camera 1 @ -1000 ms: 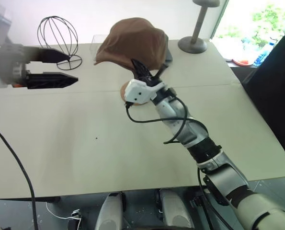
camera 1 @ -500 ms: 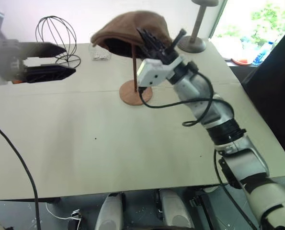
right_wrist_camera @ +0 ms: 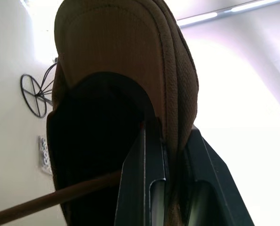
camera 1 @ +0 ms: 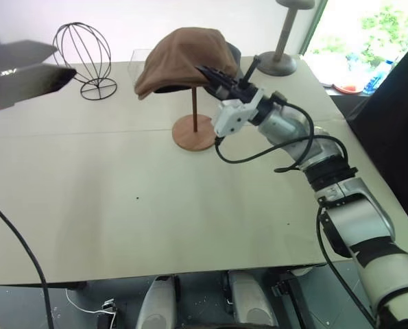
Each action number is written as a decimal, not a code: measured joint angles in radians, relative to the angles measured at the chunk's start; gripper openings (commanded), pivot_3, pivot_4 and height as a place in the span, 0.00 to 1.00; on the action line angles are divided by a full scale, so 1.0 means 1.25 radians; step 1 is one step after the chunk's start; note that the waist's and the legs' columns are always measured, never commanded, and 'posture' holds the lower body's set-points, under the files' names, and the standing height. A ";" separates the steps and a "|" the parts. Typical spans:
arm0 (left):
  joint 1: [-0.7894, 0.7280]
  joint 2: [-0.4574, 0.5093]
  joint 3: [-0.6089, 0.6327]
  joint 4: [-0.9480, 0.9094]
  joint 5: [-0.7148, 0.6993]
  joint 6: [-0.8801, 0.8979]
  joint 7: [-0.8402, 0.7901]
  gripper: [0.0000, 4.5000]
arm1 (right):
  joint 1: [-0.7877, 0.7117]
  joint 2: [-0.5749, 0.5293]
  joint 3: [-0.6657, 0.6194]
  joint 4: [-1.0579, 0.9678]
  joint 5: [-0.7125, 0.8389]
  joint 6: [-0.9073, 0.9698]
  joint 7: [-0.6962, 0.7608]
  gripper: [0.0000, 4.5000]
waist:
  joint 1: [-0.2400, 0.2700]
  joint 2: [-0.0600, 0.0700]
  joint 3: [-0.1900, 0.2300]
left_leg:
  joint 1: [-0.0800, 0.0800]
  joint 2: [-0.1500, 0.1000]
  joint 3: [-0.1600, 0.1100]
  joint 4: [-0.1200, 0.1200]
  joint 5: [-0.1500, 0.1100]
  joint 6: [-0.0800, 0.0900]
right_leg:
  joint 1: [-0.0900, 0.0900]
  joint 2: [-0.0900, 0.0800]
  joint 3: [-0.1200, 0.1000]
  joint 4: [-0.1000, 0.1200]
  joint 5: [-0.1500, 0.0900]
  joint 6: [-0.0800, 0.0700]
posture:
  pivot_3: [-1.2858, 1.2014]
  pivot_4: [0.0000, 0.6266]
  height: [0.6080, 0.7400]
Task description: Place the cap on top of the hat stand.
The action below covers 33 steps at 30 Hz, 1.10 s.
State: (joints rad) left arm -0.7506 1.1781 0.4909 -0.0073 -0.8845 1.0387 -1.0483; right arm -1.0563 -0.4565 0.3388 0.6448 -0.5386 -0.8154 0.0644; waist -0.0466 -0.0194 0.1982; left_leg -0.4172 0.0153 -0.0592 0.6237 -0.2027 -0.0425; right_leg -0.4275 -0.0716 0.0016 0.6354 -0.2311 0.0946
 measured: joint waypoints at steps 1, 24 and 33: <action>0.000 0.001 0.003 -0.001 -0.001 0.002 0.004 1.00 | 0.005 0.000 0.000 0.002 -0.003 -0.005 -0.003 0.01 | 0.000 0.000 0.000 | 0.000 0.000 0.000 0.000 0.000 0.000 | 0.000 0.000 0.000 0.000 0.000 0.000 | 0.52 0.24 1.00; -0.035 -0.005 -0.066 0.044 -0.001 -0.038 0.000 1.00 | 0.292 -0.129 -0.112 -0.389 0.212 0.205 0.247 0.91 | 0.003 0.000 0.000 | 0.001 0.000 0.000 0.000 0.000 0.000 | 0.001 0.000 0.000 0.001 0.000 0.000 | 0.52 0.24 1.00; -0.027 0.003 -0.099 0.097 0.053 -0.100 -0.068 1.00 | 0.298 -0.421 -0.266 -0.563 0.725 0.690 0.684 0.91 | 0.002 0.000 0.000 | 0.003 0.001 0.002 0.002 0.000 0.000 | 0.003 0.000 0.001 0.000 -0.001 -0.005 | 0.52 0.24 1.00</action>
State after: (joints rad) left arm -0.7841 1.1818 0.3675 0.1142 -0.8185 0.9140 -1.1328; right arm -0.6840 -0.9832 0.0064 -0.0592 0.3680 0.0475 0.9191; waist -0.0439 -0.0189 0.1985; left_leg -0.4133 0.0161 -0.0570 0.6268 -0.2028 -0.0424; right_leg -0.4237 -0.0715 0.0029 0.6356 -0.2322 0.0885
